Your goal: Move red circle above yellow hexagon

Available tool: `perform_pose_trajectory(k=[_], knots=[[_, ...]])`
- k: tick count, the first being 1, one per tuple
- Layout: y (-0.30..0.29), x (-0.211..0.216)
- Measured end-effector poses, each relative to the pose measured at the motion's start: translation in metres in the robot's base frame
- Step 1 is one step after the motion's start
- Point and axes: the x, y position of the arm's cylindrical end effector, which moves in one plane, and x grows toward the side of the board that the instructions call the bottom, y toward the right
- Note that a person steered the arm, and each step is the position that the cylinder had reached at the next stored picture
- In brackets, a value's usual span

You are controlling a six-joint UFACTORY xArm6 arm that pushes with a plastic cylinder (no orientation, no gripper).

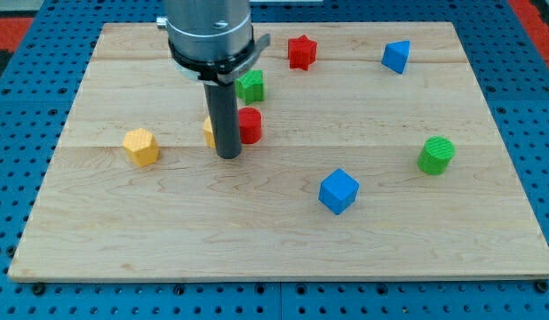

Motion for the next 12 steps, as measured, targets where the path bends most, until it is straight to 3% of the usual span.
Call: perform_pose_trajectory(k=[1, 2, 3, 6, 7, 9, 11, 12], knots=[[0.027, 0.021], [0.078, 0.012], [0.085, -0.021], [-0.018, -0.037], [-0.017, -0.037], [-0.027, -0.081], [-0.055, -0.060], [-0.042, -0.085]])
